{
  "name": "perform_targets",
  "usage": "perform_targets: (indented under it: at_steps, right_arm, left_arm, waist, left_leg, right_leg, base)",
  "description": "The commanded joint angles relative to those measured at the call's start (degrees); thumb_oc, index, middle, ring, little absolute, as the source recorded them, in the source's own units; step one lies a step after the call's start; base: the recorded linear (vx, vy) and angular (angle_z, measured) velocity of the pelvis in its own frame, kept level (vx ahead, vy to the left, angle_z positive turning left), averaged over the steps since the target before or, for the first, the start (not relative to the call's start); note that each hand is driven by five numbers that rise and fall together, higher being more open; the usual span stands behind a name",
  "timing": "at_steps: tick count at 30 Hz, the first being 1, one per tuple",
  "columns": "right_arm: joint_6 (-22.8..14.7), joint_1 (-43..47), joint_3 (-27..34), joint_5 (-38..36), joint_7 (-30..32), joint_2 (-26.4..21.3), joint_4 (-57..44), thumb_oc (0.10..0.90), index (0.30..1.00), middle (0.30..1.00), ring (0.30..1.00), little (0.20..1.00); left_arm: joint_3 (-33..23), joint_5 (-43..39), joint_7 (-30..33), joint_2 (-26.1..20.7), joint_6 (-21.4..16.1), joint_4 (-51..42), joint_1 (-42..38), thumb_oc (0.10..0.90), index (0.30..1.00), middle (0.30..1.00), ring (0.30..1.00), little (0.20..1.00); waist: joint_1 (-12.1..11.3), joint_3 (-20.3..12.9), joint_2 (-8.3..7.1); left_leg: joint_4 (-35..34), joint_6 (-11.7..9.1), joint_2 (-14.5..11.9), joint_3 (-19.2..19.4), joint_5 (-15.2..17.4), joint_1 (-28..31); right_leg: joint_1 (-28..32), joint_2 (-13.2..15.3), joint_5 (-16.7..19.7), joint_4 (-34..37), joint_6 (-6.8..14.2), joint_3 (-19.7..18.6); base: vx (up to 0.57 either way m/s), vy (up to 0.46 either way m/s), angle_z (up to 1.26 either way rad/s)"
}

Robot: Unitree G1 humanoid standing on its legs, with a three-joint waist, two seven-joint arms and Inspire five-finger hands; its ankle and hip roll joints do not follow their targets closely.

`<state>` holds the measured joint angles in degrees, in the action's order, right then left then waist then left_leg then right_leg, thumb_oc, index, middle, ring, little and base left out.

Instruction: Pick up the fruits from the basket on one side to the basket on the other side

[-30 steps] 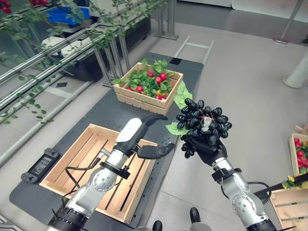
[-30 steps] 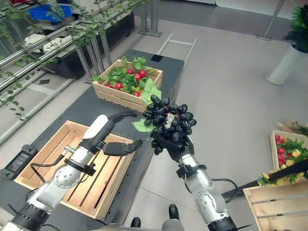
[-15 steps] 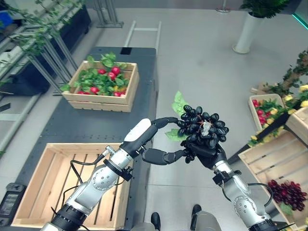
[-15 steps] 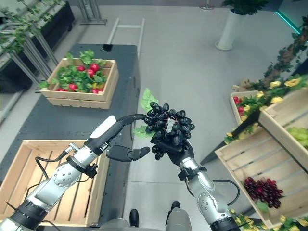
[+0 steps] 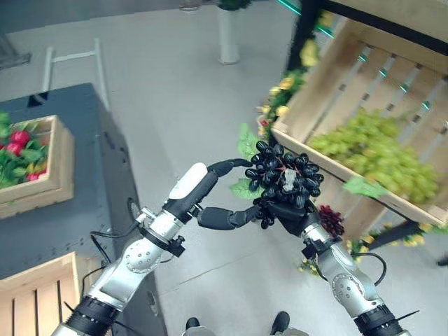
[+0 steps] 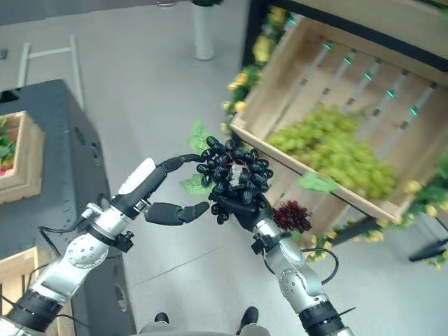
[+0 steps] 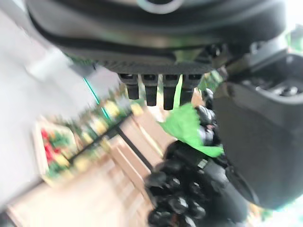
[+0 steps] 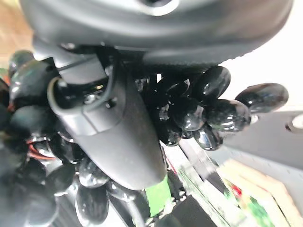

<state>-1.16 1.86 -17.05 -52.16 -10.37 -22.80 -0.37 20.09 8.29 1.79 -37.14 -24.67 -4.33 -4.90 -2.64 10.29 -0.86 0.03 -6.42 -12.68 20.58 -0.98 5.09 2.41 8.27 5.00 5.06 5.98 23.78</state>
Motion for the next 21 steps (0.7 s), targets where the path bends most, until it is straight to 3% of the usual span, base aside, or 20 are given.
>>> perform_targets:
  at_steps: [1,2,5,6,8,10,12,21]
  right_arm:
    - [-4.38,4.69,2.31,-1.26,-3.62,1.49,-8.86,0.4,0.3,0.3,0.3,0.3]
    - [-4.12,4.71,2.77,-1.61,-3.03,1.15,-8.78,0.4,0.3,0.3,0.3,0.3]
    - [-3.5,4.15,3.52,-2.18,-3.09,0.27,-8.59,0.4,0.3,0.3,0.3,0.3]
    - [-3.11,3.76,3.51,-2.55,-3.31,0.06,-8.3,0.4,0.3,0.3,0.3,0.3]
    - [-2.25,3.25,3.07,-2.02,-4.32,-0.12,-7.45,0.4,0.3,0.3,0.3,0.3]
    - [-1.24,2.8,3.0,-1.54,-4.75,0.27,-6.65,0.4,0.3,0.3,0.3,0.3]
    - [-0.57,2.3,3.33,-0.63,-5.7,0.54,-5.8,0.4,0.3,0.3,0.3,0.3]
    - [2.05,-1.87,4.65,-2.45,-10.54,-0.49,-1.75,0.4,0.3,0.3,0.3,0.3]
  left_arm:
    - [-2.5,-1.29,4.47,-0.36,-6.37,-4.66,-5.87,0.8,0.9,0.9,0.9,0.9]
    - [-2.34,-0.91,5.28,-0.17,-6.47,-5.07,-5.89,0.8,0.9,0.9,0.9,0.9]
    - [-3.18,-0.6,6.1,0.83,-6.08,-5.94,-4.53,0.8,0.9,0.9,0.9,0.9]
    - [-3.55,-0.28,6.54,1.06,-5.88,-6.29,-3.65,0.8,0.9,0.9,0.9,0.9]
    - [-4.48,0.1,6.76,1.38,-5.23,-6.92,-2.16,0.8,0.9,0.9,0.9,0.9]
    - [-5.13,0.07,6.73,1.7,-4.57,-7.2,-1.26,0.8,0.9,0.9,0.9,0.9]
    - [-5.02,-0.49,6.43,1.78,-4.57,-6.9,-1.4,0.8,0.9,0.9,0.9,0.9]
    - [-5.93,-3.14,1.18,0.89,-5.42,-5.83,1.21,0.8,0.9,0.9,0.9,0.9]
  waist:
    - [0.87,-4.03,-0.64]
    - [1.17,-3.4,-1.16]
    - [0.72,-2.5,-2.09]
    - [0.17,-2.55,-2.17]
    - [-0.52,-3.18,-1.43]
    - [-0.69,-3.92,-0.53]
    - [-0.4,-4.27,-0.11]
    - [0.16,-4.55,-0.92]
  left_leg:
    - [-5.03,1.27,3.04,-1.33,-2.43,-2.74]
    - [-3.17,0.36,2.6,-2.71,-2.62,-3.65]
    - [2.79,0.18,3.17,-7.5,-0.79,-6.52]
    - [3.11,0.82,4.81,-11.86,-0.27,-7.07]
    - [-0.67,1.55,6.51,-17.57,-1.11,-6.08]
    - [-4.94,1.67,6.96,-20.18,-2.73,-5.07]
    - [-5.03,1.72,7.72,-21.72,-2.49,-5.52]
    - [-5.03,3.39,9.3,-19.5,0.47,-1.97]
  right_leg:
    - [1.98,0.03,-3.88,-0.87,1.08,-3.01]
    - [1.7,-1.07,-3.73,-0.48,0.19,-4.28]
    - [1.69,-1.11,-3.2,-0.28,-0.56,-6.74]
    - [1.24,-1.14,-2.93,-0.28,-0.56,-8.75]
    - [0.64,-1.68,-3.01,-0.06,-0.47,-12.27]
    - [0.2,-2.16,-3.31,-0.06,-0.28,-14.22]
    - [0.07,-2.17,-3.29,-0.06,-0.01,-15.33]
    - [0.11,1.73,-3.63,-3.46,2.68,-14.08]
  base:
    - [-0.08,-0.301,-0.2]
    - [-0.05,-0.235,-0.41]
    - [0.0,-0.154,-0.55]
    - [0.06,0.007,-0.56]
    - [0.08,0.09,-0.74]
    - [0.13,0.178,-0.87]
    - [0.13,0.234,-0.68]
    - [0.13,0.184,-0.37]
